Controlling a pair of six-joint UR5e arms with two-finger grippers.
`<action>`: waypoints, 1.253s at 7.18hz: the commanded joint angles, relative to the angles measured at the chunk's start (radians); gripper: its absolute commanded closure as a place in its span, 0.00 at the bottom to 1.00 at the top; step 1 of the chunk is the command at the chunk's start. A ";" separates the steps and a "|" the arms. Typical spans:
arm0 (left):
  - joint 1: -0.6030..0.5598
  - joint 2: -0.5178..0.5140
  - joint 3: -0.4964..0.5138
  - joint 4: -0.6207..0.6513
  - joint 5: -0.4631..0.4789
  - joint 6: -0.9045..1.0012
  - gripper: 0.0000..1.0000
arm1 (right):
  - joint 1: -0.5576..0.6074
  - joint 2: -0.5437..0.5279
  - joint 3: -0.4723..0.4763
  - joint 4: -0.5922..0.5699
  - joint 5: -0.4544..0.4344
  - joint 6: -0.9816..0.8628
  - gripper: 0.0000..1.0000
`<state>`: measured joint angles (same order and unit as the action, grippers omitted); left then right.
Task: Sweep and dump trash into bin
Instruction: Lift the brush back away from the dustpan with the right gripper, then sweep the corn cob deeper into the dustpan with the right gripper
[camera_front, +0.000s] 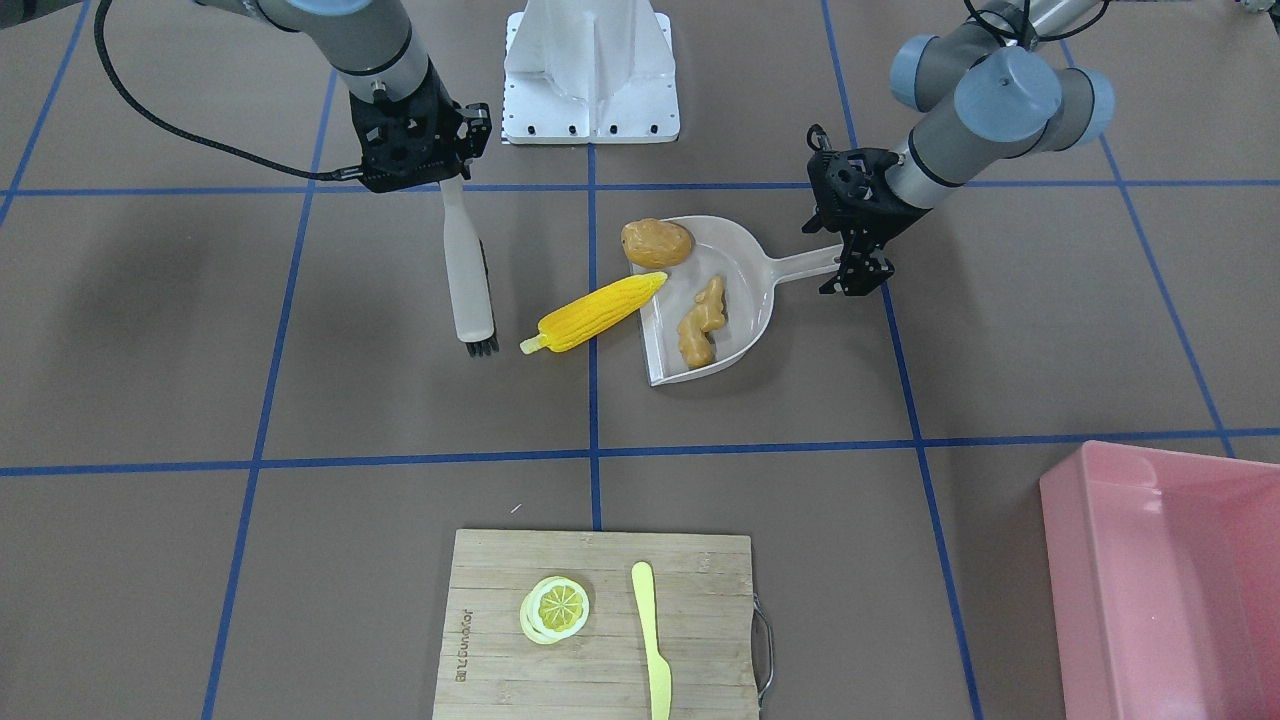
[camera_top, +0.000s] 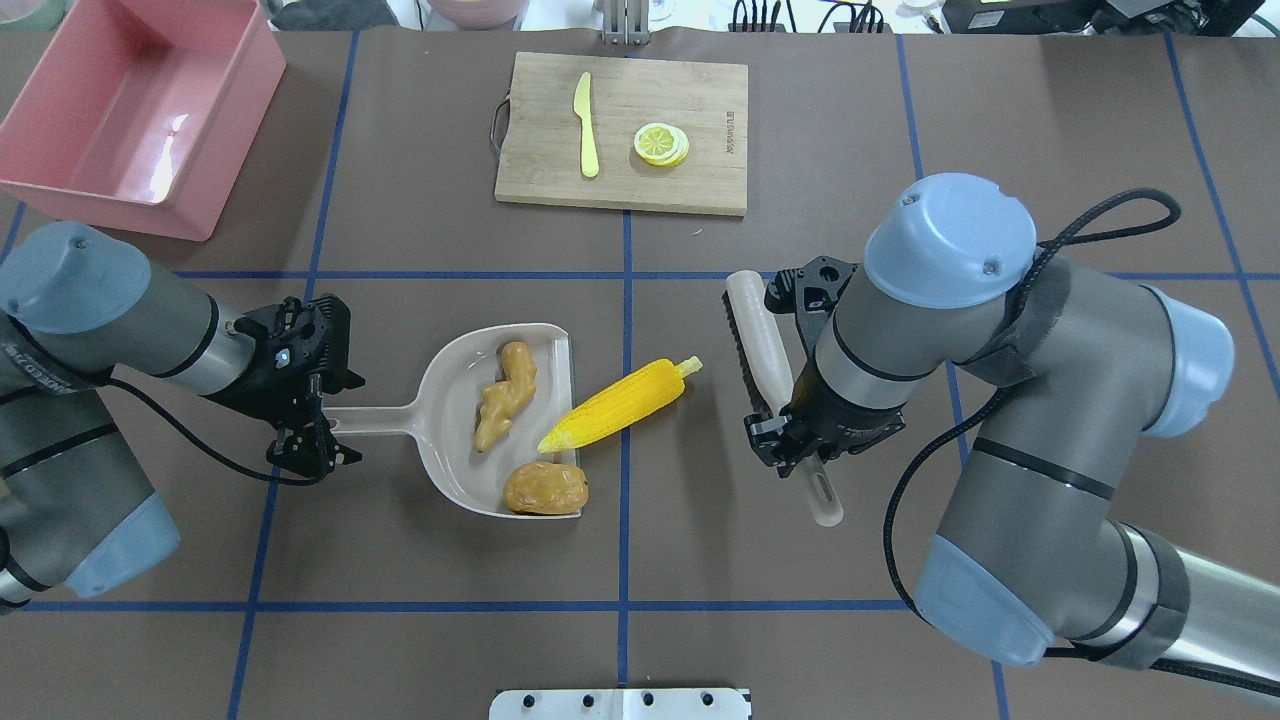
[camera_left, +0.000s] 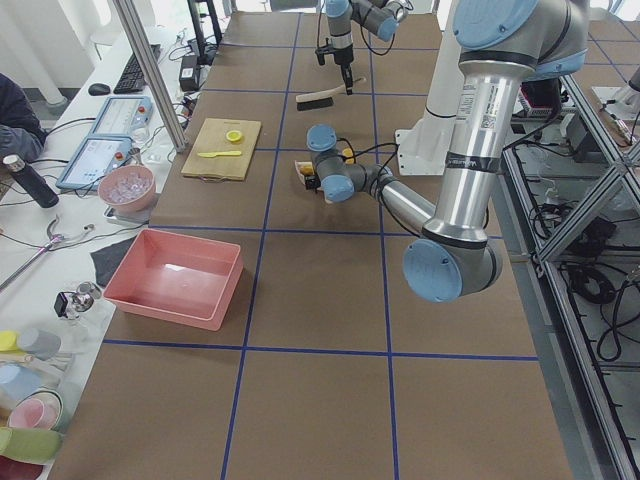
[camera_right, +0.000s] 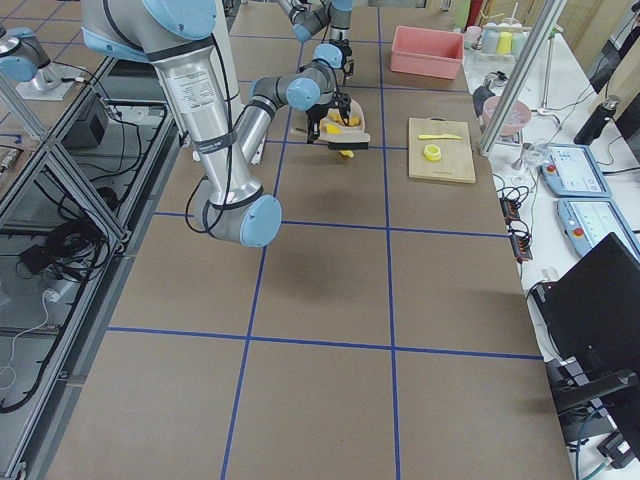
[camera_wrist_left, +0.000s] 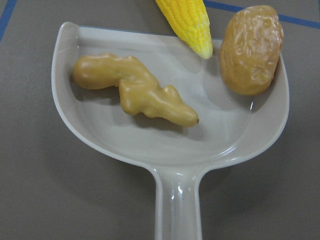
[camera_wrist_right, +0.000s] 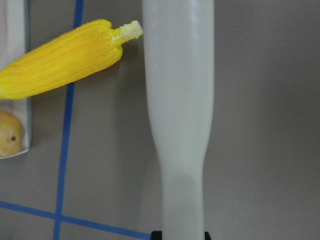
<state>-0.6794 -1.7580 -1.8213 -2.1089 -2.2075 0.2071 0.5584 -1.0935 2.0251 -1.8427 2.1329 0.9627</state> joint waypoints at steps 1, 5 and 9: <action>0.000 0.003 -0.001 0.004 0.000 0.000 0.10 | -0.011 0.010 -0.113 0.005 -0.053 -0.071 1.00; 0.000 0.018 -0.010 0.012 0.005 -0.003 0.10 | -0.086 0.120 -0.259 0.068 -0.071 -0.032 1.00; 0.003 0.015 -0.013 0.012 0.006 -0.003 0.10 | -0.110 0.197 -0.304 0.171 -0.071 0.114 1.00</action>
<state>-0.6774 -1.7420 -1.8347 -2.0970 -2.2019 0.2035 0.4536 -0.9205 1.7269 -1.6892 2.0617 1.0361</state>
